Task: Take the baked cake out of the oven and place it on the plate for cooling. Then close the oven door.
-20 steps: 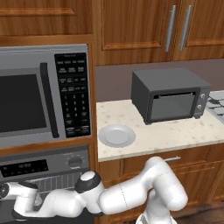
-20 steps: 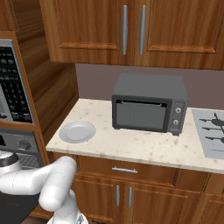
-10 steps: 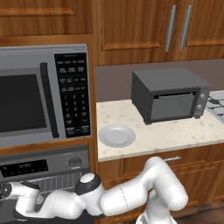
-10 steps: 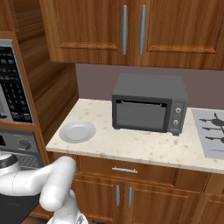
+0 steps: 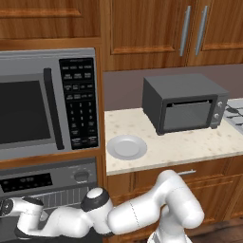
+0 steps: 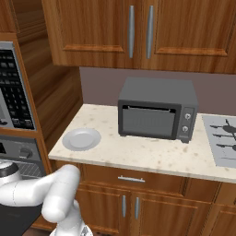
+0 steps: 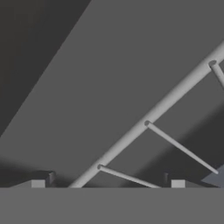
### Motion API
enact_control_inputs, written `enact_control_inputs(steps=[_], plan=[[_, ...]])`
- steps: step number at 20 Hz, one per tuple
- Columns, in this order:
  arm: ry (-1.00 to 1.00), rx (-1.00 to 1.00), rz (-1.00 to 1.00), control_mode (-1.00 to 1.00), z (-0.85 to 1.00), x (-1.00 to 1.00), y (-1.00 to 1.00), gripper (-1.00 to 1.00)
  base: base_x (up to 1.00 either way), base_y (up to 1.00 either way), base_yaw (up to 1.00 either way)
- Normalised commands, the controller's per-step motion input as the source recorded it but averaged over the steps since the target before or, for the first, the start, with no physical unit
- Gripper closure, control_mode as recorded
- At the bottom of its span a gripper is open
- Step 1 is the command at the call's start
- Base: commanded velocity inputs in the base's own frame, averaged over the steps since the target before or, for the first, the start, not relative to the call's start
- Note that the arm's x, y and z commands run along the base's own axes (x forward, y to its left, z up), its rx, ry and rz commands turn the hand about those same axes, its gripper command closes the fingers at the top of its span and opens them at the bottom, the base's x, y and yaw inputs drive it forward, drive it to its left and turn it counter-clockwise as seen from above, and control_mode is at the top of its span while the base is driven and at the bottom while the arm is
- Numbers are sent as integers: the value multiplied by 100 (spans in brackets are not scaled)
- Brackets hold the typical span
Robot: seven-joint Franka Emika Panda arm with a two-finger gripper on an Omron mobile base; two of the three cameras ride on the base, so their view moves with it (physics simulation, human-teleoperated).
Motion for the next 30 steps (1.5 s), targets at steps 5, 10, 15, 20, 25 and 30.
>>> enact_control_inputs(steps=[5, 10, 15, 20, 25, 30], plan=[[6, -39, 0, -100, -91, -23, 28, -100, 0, 0, 0], [11, -38, 0, -100, -88, -41, 28, -100, 0, 0, 0], [11, -37, 3, -100, -86, -50, 29, -100, 0, 0, 0], [13, -38, 7, -100, -81, -57, 28, -100, 0, 0, 0], [11, -39, 8, -100, -81, -61, 28, -100, 0, 0, 0], [5, -38, 8, -100, -84, -64, 30, -100, 0, 0, 0]])
